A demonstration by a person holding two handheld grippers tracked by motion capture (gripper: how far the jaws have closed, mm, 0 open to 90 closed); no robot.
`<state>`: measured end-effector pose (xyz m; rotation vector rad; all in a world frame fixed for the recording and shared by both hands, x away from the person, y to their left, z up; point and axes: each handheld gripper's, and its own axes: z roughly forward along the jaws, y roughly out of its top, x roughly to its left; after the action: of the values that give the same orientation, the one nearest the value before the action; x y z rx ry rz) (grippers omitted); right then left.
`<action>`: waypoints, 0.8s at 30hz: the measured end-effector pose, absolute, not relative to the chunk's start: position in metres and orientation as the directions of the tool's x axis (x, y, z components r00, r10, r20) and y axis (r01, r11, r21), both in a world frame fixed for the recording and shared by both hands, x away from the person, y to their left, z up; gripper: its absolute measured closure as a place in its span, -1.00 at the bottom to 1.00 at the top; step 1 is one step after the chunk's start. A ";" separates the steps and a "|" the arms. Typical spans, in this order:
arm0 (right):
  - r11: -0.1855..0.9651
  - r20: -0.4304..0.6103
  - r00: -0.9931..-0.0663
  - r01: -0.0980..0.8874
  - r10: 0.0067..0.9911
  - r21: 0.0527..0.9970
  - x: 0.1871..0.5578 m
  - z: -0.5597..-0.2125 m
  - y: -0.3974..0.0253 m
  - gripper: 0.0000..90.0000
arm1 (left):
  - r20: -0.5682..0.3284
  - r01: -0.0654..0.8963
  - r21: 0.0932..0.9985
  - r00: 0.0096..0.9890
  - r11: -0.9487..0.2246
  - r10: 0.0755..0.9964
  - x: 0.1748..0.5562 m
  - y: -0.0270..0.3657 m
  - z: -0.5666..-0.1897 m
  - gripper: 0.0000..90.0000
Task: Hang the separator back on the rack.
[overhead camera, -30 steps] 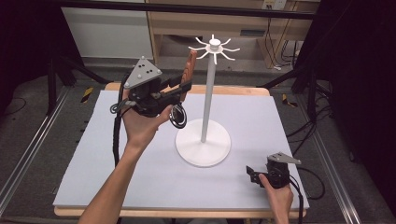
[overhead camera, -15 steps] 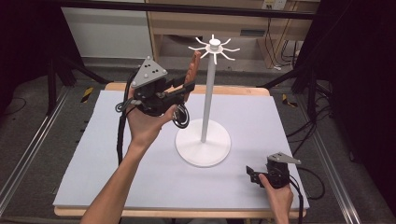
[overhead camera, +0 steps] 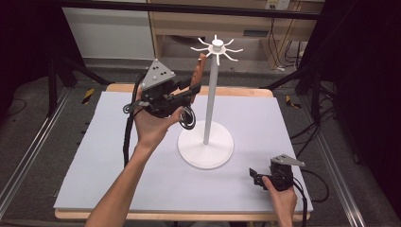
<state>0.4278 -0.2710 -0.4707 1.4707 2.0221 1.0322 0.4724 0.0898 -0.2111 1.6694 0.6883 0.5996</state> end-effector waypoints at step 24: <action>0.161 0.083 -0.346 0.619 0.935 0.769 0.428 -0.471 -0.270 -0.84 | 0.030 0.099 0.986 0.695 -0.137 0.718 0.484 0.083 -0.218 0.48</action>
<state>0.4281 -0.2695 -0.4714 1.4743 2.0316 1.0302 0.4836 0.0829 -0.2185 1.6457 0.6731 0.6110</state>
